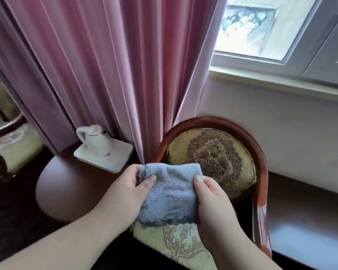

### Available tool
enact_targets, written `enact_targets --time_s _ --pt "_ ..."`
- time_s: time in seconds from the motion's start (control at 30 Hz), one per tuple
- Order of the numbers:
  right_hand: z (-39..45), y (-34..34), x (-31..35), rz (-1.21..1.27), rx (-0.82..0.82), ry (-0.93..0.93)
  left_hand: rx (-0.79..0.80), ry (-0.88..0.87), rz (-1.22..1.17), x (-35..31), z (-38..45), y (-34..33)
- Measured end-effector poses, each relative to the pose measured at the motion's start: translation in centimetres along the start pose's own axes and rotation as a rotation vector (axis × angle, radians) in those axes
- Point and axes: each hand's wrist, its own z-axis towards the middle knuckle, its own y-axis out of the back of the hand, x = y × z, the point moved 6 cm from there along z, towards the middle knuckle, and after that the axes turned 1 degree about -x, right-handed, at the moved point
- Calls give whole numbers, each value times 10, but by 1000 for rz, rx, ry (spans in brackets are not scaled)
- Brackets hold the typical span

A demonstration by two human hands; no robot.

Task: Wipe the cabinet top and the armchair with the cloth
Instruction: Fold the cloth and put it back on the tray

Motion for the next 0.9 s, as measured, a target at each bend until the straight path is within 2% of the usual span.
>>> enact_targets --time_s 0.13,0.27,0.47,0.6,0.7,0.83,0.9 --pt "-33 -44 12 -17 -78 58 -24 4 -32 -16 -36 49" --pt "-33 -81 17 -76 -204 163 -6 61 -155 -6 -34 93" --pt "5 -182 4 -209 -184 284 -105 -31 -16 26 25 187" --pt "39 -252 -12 -199 -204 272 -22 -104 92 44 79 243" --pt "60 -288 -13 -246 -129 285 38 -101 134 58 115 270" --pt "90 -310 -26 -535 39 203 115 -69 203 85 160 289" --pt "110 -309 -38 -630 70 147 141 -56 223 103 180 288"
